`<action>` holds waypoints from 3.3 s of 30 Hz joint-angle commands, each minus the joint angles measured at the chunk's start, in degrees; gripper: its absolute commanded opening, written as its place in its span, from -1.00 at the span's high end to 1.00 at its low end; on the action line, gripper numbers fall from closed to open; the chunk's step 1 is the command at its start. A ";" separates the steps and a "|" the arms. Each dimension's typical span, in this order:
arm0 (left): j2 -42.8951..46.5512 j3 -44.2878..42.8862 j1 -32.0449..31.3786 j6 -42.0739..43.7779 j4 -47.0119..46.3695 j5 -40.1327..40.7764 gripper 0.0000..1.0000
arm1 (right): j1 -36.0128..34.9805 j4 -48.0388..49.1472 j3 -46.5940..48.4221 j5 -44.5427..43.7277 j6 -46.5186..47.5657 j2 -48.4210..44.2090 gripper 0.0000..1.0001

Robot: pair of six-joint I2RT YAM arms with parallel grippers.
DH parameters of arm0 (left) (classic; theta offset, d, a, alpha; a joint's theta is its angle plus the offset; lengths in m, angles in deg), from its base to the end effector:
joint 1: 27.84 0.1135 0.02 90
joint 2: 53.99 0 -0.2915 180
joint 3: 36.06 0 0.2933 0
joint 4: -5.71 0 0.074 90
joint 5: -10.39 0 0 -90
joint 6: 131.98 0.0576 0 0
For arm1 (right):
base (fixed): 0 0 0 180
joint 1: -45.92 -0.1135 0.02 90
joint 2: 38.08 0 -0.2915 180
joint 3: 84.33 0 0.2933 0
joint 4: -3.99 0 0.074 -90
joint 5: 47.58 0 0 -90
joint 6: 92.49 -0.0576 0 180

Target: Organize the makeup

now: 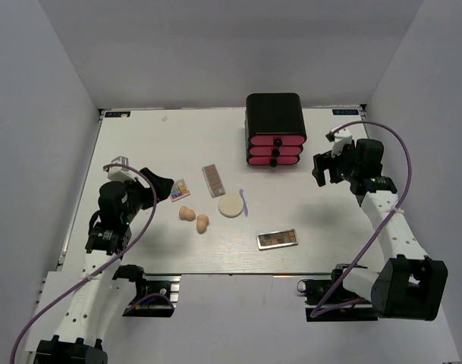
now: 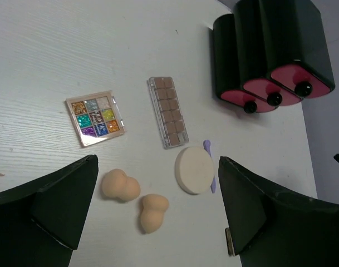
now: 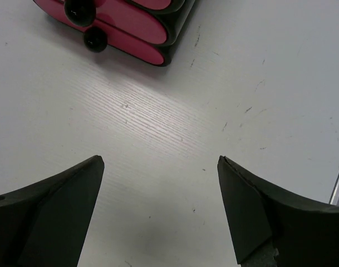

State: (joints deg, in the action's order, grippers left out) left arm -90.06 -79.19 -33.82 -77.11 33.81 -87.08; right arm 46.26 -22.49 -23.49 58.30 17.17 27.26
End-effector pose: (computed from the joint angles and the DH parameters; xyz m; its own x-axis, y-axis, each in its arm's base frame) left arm 0.1960 -0.0281 0.2741 -0.4209 -0.5296 -0.7365 -0.0223 0.8177 -0.5752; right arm 0.3018 0.0140 0.2888 -0.4077 -0.3212 -0.8548 -0.3887 0.9081 -0.1558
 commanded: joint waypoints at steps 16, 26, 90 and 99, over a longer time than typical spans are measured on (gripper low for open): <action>-4.27 -0.49 -0.44 1.91 -1.09 -9.59 -0.96 | -0.25 -6.24 8.35 15.47 6.89 10.42 -0.76; -10.93 2.77 -0.44 1.21 -10.48 -13.01 -0.59 | -2.97 9.04 12.83 20.33 -25.79 17.80 -0.07; -66.66 -33.60 -14.85 -0.81 -9.10 -0.02 -0.65 | -11.06 17.49 -0.52 7.68 -55.96 14.47 0.51; -71.23 -40.64 -19.50 -0.28 3.03 12.20 -0.67 | -11.15 18.54 -0.52 8.29 -55.61 14.99 0.02</action>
State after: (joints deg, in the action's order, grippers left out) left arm -160.47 -116.42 -52.04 -78.21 30.83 -81.26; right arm 34.92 -3.35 -22.94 68.00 -38.15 42.84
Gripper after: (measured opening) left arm 0.835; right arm 0.466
